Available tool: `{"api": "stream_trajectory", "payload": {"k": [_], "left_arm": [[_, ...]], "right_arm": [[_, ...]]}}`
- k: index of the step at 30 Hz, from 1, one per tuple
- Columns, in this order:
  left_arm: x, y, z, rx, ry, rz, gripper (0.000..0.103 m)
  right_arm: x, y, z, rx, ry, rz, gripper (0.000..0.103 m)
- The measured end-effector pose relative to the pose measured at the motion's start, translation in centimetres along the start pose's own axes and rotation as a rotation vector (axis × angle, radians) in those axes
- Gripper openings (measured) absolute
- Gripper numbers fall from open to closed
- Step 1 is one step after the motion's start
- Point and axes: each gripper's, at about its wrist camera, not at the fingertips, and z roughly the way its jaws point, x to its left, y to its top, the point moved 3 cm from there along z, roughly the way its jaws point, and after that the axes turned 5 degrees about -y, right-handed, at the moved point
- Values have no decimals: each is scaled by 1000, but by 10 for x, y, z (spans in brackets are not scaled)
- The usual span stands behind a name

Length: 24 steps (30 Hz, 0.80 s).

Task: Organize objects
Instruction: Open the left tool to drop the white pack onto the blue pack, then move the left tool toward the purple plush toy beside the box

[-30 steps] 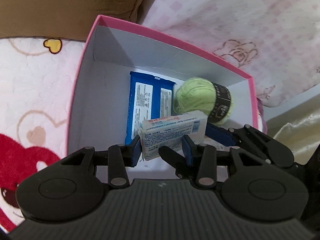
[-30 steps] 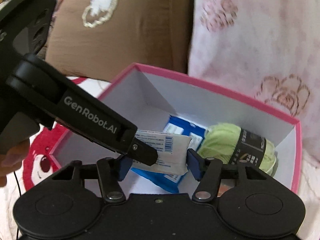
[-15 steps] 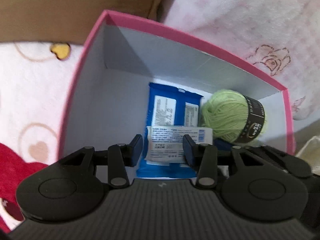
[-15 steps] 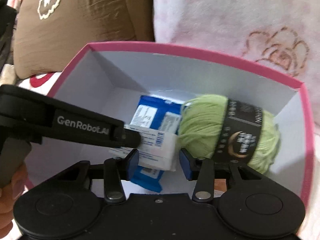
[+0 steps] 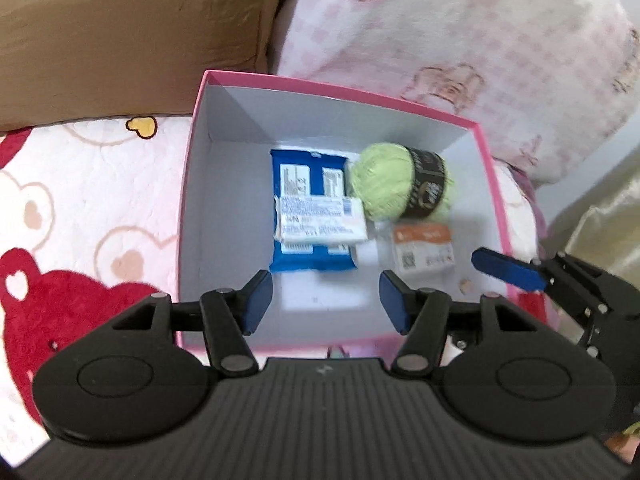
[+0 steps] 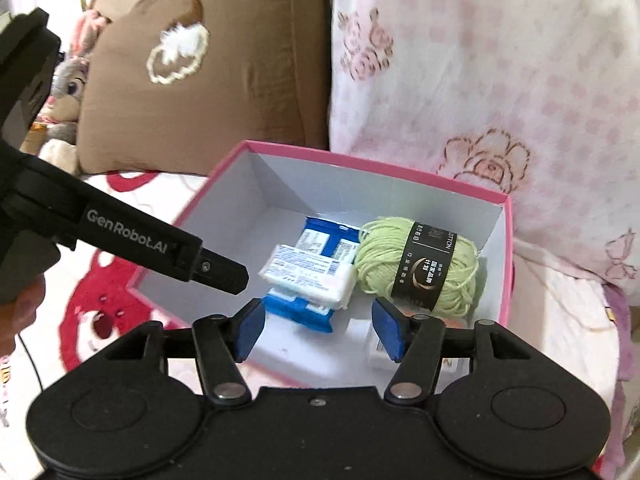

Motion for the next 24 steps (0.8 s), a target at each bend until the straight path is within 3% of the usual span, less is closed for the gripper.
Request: {"api": "stream_trajectory", "payload": {"k": [7,12,17,19,24], "left_arm": [[-6,-27,-56,11,19,42,59],[-17,-53,-95,-9,20,90,65],[-30,-80,-120,2,-23,113,73],[-36,-89,-125,10,-42,123,74],[-50,-112,-130,37,-81,151,78]], "right_arm": [[19,-9,-57,-62,46,-20,67],[34,-25,-92,-74,53,-56,72],[45,-47,-120,-74,67,-67,76],[48,-55,-128,-68,70,-67,84],[53,-78,-141,-56,49,-86,84]]}}
